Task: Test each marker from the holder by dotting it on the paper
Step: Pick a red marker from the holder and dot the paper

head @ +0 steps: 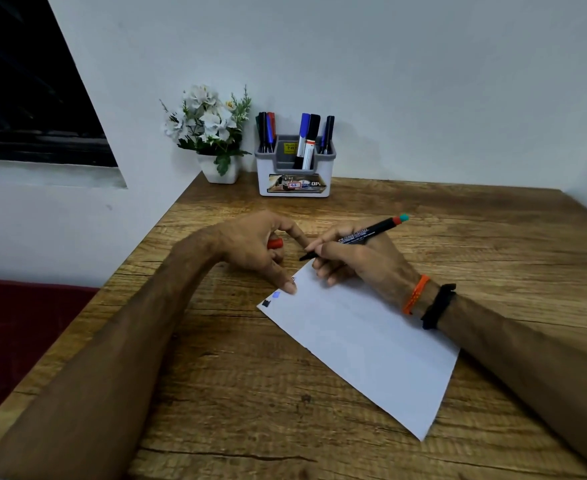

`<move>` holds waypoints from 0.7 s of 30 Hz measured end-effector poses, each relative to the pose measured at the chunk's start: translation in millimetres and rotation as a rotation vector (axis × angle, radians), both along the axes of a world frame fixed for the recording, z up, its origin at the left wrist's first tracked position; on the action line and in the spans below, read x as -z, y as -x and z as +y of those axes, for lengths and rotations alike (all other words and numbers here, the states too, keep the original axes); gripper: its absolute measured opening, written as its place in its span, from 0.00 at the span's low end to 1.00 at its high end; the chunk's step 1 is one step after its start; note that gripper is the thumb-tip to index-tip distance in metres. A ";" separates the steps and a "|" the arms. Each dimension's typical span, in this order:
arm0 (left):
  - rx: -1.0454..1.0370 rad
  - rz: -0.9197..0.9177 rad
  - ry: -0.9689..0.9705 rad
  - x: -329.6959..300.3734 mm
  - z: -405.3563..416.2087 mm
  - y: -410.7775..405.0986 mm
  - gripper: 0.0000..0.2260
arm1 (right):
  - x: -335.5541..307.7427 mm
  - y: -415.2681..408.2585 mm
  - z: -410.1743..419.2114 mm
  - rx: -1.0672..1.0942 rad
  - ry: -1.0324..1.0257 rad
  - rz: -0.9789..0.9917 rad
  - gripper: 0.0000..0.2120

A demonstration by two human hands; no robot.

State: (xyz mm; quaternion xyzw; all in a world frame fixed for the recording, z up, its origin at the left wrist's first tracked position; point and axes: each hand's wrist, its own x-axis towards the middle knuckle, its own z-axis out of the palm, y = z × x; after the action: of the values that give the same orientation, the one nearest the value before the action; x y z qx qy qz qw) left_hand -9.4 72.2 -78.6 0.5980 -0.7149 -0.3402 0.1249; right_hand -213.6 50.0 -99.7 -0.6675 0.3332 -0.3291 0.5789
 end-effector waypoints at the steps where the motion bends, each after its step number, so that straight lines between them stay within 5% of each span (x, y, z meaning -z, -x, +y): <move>1: 0.001 0.001 -0.003 0.5 0.0 -0.5 0.30 | 1.1 -0.5 0.4 0.003 0.002 0.015 0.04; 21: 0.006 0.015 -0.052 -0.7 -1.0 -2.1 0.33 | 10.7 -0.4 3.9 0.038 0.182 0.127 0.03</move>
State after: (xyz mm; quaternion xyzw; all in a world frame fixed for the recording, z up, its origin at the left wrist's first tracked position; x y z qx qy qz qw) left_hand -7.4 71.2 -77.9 0.5961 -0.7069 -0.3634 0.1137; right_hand -213.2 53.9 -110.4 -0.7304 0.3506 -0.3261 0.4871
